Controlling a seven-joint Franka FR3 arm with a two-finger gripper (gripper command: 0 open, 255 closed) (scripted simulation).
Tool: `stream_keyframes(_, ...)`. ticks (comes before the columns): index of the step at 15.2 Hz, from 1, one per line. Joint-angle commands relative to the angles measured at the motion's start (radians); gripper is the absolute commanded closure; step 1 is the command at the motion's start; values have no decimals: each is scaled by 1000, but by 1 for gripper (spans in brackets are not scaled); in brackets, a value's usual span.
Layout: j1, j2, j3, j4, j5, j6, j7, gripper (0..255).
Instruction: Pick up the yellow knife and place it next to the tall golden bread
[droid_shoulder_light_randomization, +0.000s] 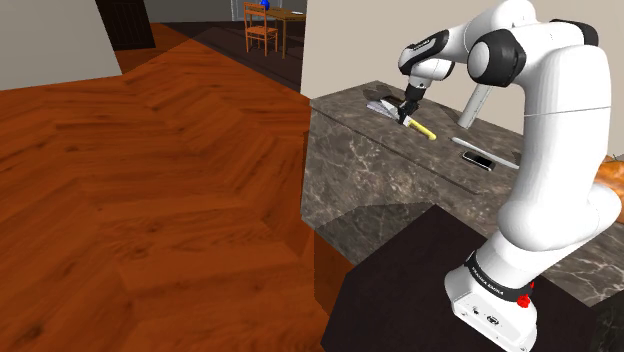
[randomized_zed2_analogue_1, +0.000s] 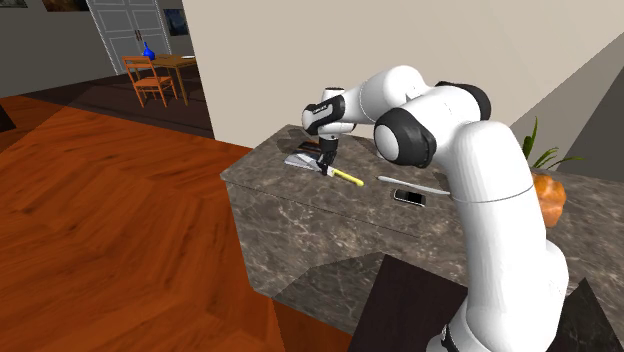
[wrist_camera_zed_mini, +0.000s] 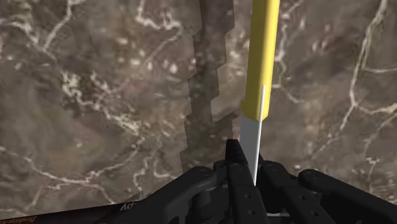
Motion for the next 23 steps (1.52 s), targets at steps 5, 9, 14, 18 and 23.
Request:
stream_keyframes(5,3,-11,-3,19,-7,-34,8,255)
stream_keyframes(9,5,-31,-9,42,-18,-76,17,255)
stream_keyframes(14,6,-53,-15,77,-30,-131,28,255)
stream_keyframes(18,5,-67,-20,110,-39,-177,36,255)
stream_keyframes(23,2,-80,-24,159,-47,-236,45,255)
